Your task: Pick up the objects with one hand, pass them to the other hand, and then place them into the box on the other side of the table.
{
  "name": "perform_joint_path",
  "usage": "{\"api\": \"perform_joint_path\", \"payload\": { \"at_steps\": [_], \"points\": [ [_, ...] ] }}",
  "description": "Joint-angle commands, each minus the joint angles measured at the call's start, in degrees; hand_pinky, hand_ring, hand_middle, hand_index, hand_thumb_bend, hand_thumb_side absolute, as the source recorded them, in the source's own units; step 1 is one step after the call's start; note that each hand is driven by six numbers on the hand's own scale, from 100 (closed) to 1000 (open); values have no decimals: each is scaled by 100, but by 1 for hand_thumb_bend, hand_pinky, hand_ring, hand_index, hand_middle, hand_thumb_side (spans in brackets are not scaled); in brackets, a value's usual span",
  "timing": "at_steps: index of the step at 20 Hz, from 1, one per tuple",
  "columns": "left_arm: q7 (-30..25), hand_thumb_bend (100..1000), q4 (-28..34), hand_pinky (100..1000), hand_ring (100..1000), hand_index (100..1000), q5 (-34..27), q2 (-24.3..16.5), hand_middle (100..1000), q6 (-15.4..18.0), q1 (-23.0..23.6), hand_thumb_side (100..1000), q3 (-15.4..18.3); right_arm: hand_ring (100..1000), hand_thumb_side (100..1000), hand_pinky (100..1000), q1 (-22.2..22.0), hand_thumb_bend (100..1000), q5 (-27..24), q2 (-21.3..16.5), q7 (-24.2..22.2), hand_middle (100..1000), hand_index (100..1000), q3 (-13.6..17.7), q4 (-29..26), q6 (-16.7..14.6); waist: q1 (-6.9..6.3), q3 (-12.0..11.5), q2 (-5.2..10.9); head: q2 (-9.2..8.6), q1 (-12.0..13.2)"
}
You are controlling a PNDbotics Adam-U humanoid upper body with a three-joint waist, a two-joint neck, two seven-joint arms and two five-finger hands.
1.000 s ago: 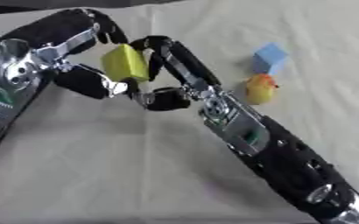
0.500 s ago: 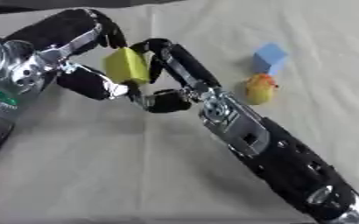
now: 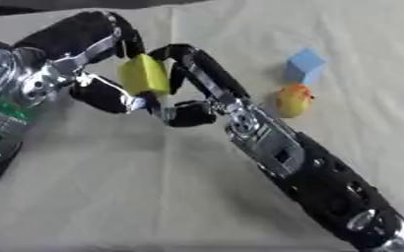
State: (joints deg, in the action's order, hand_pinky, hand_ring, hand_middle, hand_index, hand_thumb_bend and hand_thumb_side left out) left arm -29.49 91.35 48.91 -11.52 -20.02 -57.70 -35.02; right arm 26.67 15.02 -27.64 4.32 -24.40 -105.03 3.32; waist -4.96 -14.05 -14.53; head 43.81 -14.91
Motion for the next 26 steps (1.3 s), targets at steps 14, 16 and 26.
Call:
{"api": "perform_joint_path", "payload": {
  "at_steps": [14,16,26],
  "points": [
    [81,346,44,635,513,475,-52,-84,460,-144,-99,100,0,446,100,506,61,385,-7,-74,151,478,561,12,-173,-36,-57,-11,208,31,17],
    [50,345,59,633,510,460,-26,-87,451,-128,-103,100,-3,455,100,513,59,419,-3,-76,173,488,573,14,-174,-40,-55,-9,209,31,18],
    [-101,343,132,628,514,426,131,-99,418,-89,-102,100,1,527,100,561,45,577,146,-86,141,578,676,23,-132,34,-53,-12,214,31,18]
  ]
}}
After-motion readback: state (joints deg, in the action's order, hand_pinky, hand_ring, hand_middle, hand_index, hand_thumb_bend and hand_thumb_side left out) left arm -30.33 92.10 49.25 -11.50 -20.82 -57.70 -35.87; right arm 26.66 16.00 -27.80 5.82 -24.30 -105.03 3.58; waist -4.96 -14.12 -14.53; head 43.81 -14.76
